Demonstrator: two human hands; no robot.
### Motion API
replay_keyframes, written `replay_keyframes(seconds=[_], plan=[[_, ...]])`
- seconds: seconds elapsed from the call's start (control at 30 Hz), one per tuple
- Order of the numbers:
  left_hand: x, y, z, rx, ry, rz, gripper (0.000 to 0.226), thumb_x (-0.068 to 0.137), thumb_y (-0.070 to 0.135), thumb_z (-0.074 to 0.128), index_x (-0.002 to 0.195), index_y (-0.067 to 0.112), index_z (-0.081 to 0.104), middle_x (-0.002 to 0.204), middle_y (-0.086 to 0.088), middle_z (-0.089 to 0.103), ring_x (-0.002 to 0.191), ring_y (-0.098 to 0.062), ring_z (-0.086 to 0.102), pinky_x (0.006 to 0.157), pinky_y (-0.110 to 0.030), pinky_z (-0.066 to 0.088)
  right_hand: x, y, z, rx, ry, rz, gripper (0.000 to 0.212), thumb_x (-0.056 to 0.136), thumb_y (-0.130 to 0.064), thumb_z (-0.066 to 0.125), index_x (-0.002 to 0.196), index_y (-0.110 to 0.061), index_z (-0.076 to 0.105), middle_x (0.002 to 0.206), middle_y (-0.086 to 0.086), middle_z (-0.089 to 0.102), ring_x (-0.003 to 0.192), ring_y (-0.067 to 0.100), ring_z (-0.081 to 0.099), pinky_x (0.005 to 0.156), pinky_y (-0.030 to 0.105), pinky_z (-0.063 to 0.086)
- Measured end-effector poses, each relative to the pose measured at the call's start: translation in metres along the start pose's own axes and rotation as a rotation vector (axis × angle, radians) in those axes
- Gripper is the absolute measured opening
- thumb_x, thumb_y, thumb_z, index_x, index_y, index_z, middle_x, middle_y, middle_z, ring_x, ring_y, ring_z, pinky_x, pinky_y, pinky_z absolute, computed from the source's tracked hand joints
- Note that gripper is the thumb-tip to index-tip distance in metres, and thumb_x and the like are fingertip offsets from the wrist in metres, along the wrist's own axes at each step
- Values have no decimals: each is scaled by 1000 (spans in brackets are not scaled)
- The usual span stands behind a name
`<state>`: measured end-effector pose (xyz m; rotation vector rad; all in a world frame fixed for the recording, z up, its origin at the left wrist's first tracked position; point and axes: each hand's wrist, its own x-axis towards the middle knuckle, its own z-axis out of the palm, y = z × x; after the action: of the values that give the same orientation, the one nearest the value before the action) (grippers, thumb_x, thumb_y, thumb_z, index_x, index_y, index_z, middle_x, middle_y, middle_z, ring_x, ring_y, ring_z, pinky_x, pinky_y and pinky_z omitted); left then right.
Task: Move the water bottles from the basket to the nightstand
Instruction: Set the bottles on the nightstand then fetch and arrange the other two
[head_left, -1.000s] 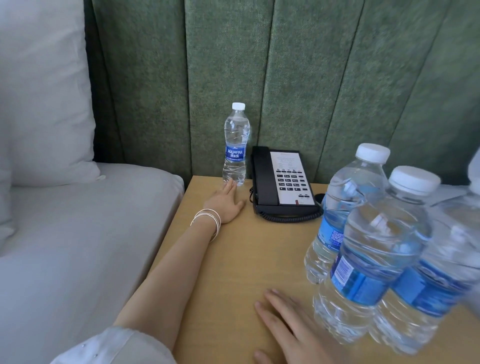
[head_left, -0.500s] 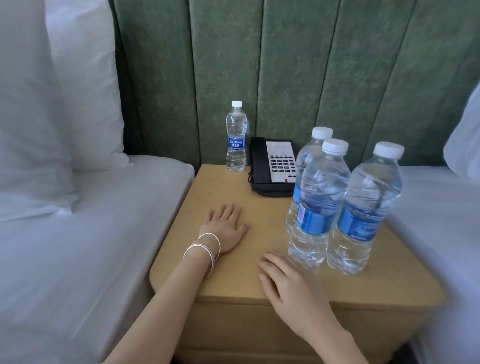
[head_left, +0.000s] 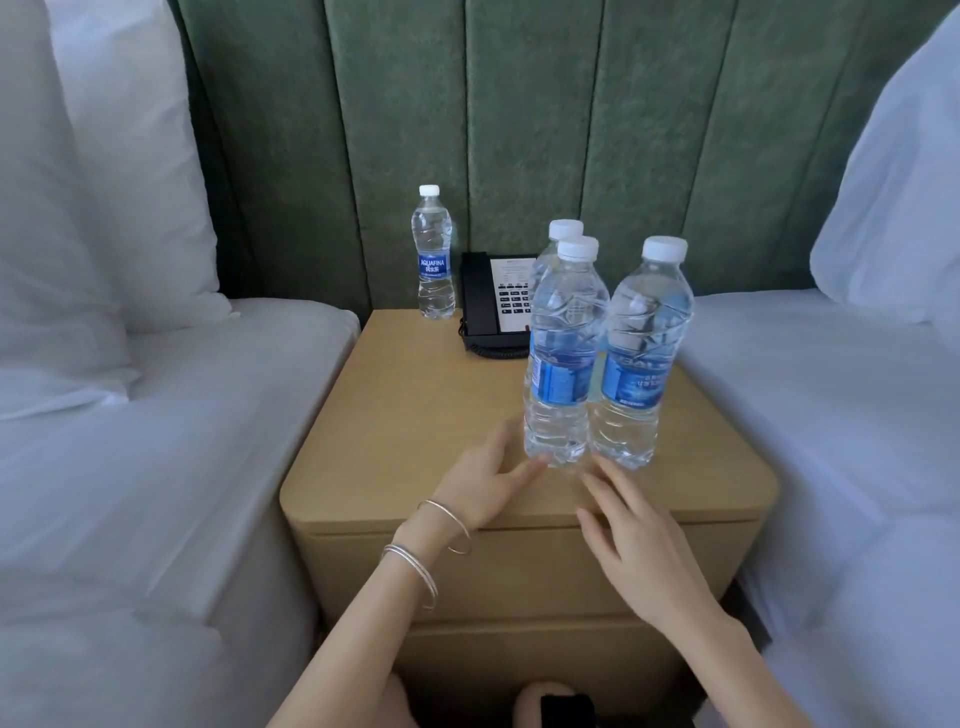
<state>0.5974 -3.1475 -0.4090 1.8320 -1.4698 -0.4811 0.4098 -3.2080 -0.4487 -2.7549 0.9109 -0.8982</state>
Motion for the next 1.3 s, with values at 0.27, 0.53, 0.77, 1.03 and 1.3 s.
replay_keyframes(seconds=[0.27, 0.53, 0.77, 1.03, 1.3], plan=[[27, 11, 28, -113, 350, -40, 69, 72, 44, 77, 124, 12, 45, 123, 0, 57, 109, -15, 57, 88, -37, 49, 3, -5, -2, -86, -57, -50, 52, 95, -40, 35, 136, -10, 47, 147, 2, 38, 123, 17, 47, 100, 30, 39], [14, -17, -22, -288, 81, -5, 51, 80, 15, 73, 125, 12, 49, 117, 0, 61, 106, -12, 59, 87, -8, 43, 12, -21, -10, 9, -133, -120, 56, 96, -42, 33, 146, -17, 28, 155, -7, 17, 136, 11, 29, 106, 23, 25], [-19, -36, -38, -256, 569, -23, 24, 88, 0, 58, 105, 17, 57, 102, 4, 66, 86, -1, 62, 79, -19, 49, 35, -49, -1, 78, -246, -199, 59, 99, -38, 37, 149, -18, 15, 156, -12, -10, 140, 7, 16, 110, 23, 23], [-13, -29, -21, -243, 427, -31, 64, 80, 34, 72, 132, 14, 41, 128, 4, 53, 116, -4, 50, 95, -24, 44, 38, -42, 6, -101, -213, -244, 64, 98, -53, 16, 131, -11, 52, 141, -1, 47, 125, 17, 45, 101, 29, 36], [9, -39, -37, -100, 455, -160, 78, 77, 35, 74, 142, 13, 37, 136, -4, 51, 123, -20, 49, 102, -32, 39, 32, -40, 7, -236, -286, -207, 58, 96, -47, 26, 134, -11, 50, 136, 2, 52, 130, 17, 44, 107, 37, 36]])
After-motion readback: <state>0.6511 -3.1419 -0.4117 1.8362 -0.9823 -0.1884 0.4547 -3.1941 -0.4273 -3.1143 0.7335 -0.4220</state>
